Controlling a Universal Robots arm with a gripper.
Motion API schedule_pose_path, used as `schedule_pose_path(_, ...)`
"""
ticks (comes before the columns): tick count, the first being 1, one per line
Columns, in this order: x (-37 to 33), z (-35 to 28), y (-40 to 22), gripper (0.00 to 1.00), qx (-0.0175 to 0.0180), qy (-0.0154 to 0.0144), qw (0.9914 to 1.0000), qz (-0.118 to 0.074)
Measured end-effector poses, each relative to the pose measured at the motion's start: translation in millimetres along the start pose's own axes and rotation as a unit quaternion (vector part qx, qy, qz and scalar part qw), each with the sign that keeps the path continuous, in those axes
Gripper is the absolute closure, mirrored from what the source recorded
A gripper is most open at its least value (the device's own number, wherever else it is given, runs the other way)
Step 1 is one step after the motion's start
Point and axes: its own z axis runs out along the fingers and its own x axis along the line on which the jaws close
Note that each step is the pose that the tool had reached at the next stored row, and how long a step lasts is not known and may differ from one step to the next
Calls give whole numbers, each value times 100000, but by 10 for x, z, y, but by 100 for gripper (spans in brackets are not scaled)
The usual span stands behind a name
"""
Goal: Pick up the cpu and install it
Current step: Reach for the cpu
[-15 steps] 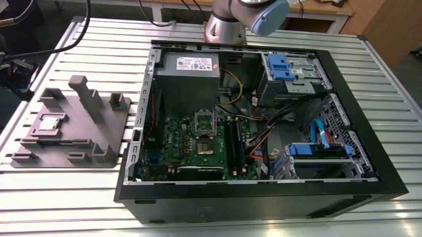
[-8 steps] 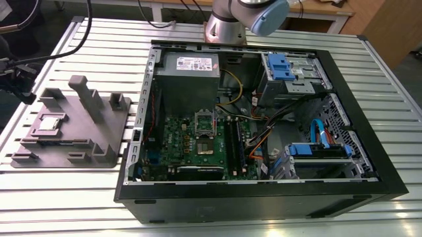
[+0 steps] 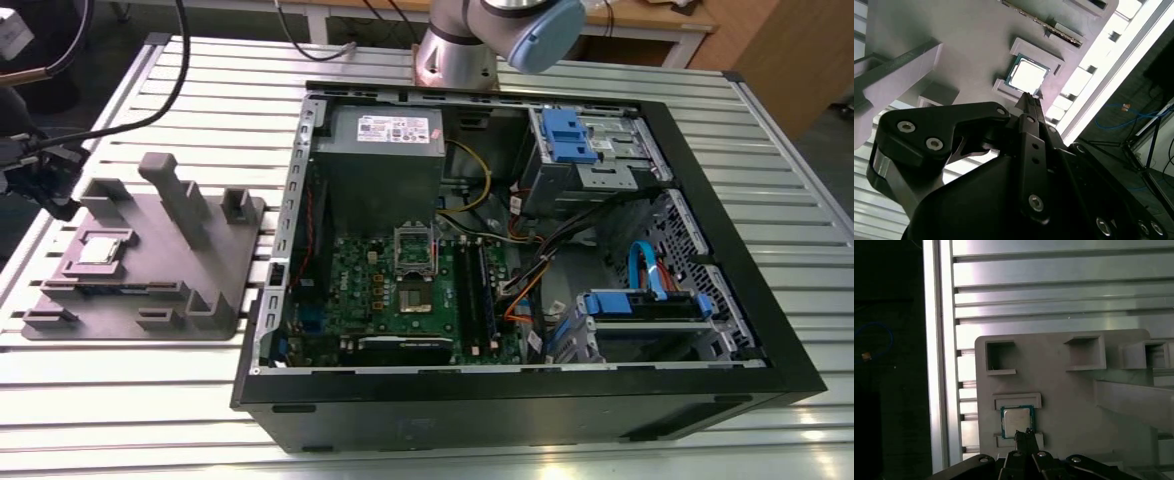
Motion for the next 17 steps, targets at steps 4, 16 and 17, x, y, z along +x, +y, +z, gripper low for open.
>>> schedule_pose_path(4,2,38,-2,90,0,9,100000,-3)
schedule_pose_path(16,3,93,-5,90,-1,19,100000,0)
schedule_pose_path(17,3,97,-5,90,1,21,100000,0)
